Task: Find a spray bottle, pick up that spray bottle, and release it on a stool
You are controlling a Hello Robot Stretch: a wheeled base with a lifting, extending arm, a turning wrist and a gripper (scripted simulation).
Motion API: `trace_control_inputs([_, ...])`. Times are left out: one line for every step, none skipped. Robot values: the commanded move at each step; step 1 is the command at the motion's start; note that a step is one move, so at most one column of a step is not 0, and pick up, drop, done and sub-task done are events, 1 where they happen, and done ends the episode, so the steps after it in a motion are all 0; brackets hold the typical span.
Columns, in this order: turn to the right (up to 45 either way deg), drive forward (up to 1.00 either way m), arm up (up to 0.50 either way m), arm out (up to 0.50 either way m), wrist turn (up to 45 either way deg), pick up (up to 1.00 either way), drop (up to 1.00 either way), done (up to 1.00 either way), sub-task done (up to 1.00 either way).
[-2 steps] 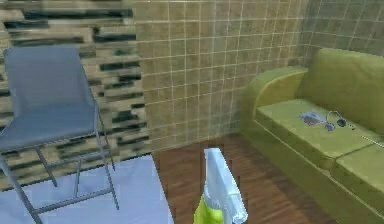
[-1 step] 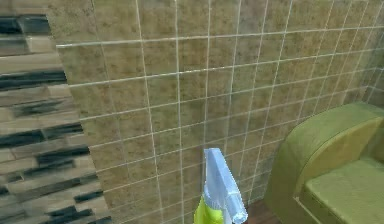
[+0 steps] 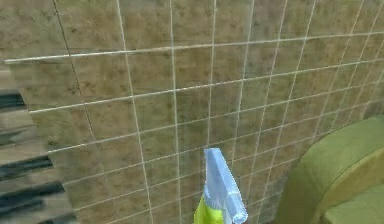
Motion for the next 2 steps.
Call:
trace_control_inputs([45.0, 0.00, 0.00, 0.00, 0.0, 0.00, 0.00, 0.00, 0.00])
trace_control_inputs([45.0, 0.00, 0.00, 0.00, 0.0, 0.00, 0.00, 0.00, 0.00])
